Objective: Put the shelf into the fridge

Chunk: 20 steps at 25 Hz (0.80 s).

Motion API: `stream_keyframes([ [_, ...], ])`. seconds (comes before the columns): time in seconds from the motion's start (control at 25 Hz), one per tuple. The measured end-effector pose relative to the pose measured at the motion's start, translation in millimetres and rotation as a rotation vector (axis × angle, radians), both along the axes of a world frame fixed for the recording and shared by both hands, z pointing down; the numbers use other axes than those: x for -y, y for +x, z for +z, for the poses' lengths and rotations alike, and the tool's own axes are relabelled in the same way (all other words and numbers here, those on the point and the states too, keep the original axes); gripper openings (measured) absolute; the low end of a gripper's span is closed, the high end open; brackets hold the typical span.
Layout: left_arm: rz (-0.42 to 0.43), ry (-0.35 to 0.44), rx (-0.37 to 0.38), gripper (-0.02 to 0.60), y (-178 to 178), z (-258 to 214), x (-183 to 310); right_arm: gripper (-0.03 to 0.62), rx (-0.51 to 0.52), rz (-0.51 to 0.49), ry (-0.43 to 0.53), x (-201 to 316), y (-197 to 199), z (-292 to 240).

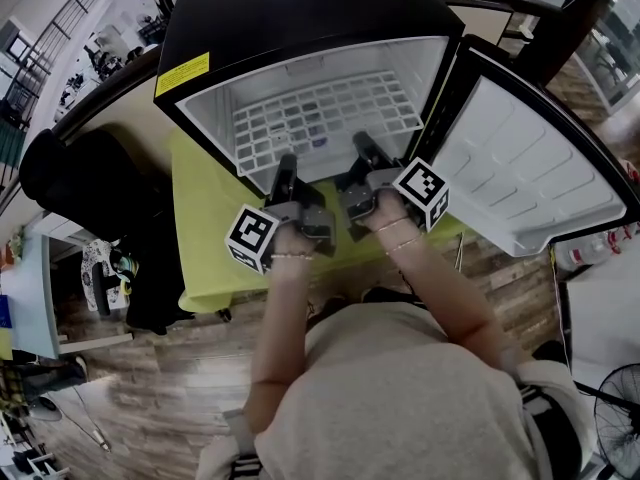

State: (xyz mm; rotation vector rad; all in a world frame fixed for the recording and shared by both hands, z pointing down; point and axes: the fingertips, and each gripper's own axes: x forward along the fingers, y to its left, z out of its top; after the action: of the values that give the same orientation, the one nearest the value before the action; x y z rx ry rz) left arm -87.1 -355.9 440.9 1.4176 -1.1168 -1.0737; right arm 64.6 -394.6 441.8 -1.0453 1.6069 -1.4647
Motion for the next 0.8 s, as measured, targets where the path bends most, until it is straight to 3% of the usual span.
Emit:
stream_keyframes([
  [0.8, -0.044, 0.028, 0.049, 0.04, -7, 0, 33, 0.028, 0.0, -0.047, 0.031, 34, -8, 1],
])
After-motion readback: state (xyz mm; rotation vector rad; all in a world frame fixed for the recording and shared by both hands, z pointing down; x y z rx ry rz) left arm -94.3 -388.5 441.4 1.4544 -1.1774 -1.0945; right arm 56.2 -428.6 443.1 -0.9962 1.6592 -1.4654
